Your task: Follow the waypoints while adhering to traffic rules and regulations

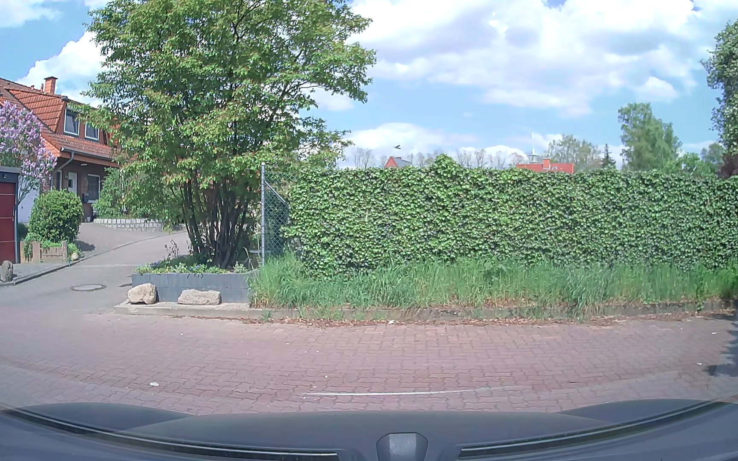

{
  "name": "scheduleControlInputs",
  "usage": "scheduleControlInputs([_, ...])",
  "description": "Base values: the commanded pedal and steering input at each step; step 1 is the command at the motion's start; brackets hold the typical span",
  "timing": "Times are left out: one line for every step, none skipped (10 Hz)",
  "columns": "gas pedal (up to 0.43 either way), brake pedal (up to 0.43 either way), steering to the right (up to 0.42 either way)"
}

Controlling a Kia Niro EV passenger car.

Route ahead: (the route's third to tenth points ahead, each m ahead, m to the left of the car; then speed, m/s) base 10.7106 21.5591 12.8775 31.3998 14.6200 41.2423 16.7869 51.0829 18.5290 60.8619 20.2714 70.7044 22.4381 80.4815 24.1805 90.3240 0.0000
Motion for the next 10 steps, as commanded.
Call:
scheduleControlInputs([0.000,0.335,0.007])
scheduleControlInputs([0.000,0.335,0.007])
scheduleControlInputs([0.000,0.335,0.007])
scheduleControlInputs([0.000,0.335,0.007])
scheduleControlInputs([0.000,0.329,0.007])
scheduleControlInputs([0.000,0.329,0.007])
scheduleControlInputs([0.000,0.335,0.007])
scheduleControlInputs([0.000,0.354,0.007])
scheduleControlInputs([0.000,0.372,0.007])
scheduleControlInputs([0.000,0.390,0.007])
